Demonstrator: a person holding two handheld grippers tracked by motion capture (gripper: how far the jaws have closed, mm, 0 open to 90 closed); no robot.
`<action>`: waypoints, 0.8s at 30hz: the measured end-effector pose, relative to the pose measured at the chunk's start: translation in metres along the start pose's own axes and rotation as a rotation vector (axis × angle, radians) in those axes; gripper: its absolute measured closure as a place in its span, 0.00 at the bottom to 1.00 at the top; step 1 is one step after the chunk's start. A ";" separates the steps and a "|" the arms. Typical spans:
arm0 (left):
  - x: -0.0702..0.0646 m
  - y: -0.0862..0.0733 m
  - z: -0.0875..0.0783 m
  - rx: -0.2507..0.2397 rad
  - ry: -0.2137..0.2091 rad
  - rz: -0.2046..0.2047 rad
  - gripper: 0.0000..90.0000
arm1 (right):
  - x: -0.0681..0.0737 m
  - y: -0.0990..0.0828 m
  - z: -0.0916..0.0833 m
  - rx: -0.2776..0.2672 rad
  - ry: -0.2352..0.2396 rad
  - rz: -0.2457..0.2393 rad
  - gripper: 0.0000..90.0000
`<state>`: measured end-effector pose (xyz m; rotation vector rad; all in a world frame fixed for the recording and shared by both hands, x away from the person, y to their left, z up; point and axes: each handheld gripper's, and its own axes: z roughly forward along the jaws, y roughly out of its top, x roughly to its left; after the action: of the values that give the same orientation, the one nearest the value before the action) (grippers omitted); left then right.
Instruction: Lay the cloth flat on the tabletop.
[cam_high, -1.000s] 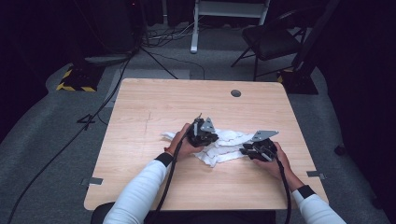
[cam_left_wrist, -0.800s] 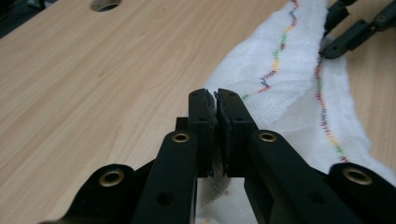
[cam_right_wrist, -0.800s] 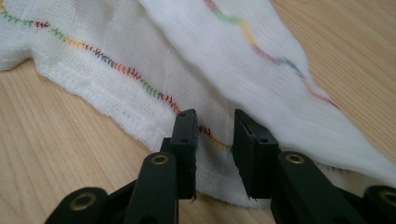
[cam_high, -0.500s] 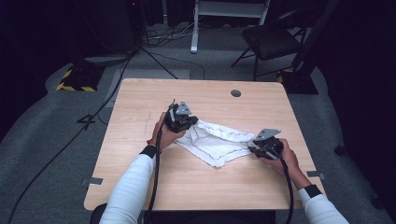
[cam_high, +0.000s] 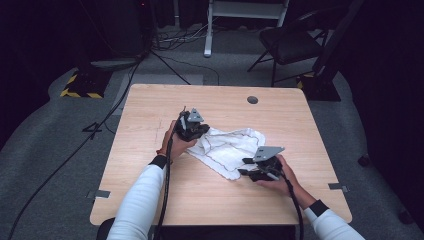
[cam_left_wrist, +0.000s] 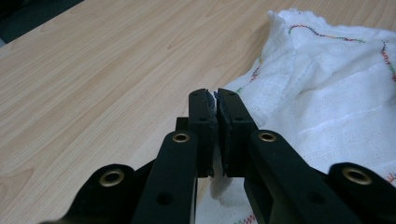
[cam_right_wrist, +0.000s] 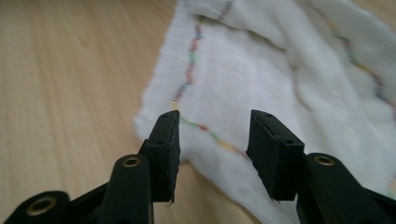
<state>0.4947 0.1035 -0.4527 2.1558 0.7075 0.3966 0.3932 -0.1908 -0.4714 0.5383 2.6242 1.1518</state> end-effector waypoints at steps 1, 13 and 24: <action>0.001 -0.001 0.000 0.002 0.002 0.000 0.94 | 0.004 0.002 0.005 -0.002 0.013 -0.009 0.59; 0.017 -0.010 -0.003 -0.004 0.024 -0.065 0.94 | 0.014 0.005 0.033 0.088 0.024 -0.035 0.83; 0.029 -0.016 -0.012 0.011 0.085 -0.083 0.94 | 0.007 -0.018 -0.012 0.108 0.118 -0.092 0.96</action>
<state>0.5057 0.1364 -0.4563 2.1216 0.8458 0.4430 0.3787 -0.2072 -0.4766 0.3748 2.7926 1.0495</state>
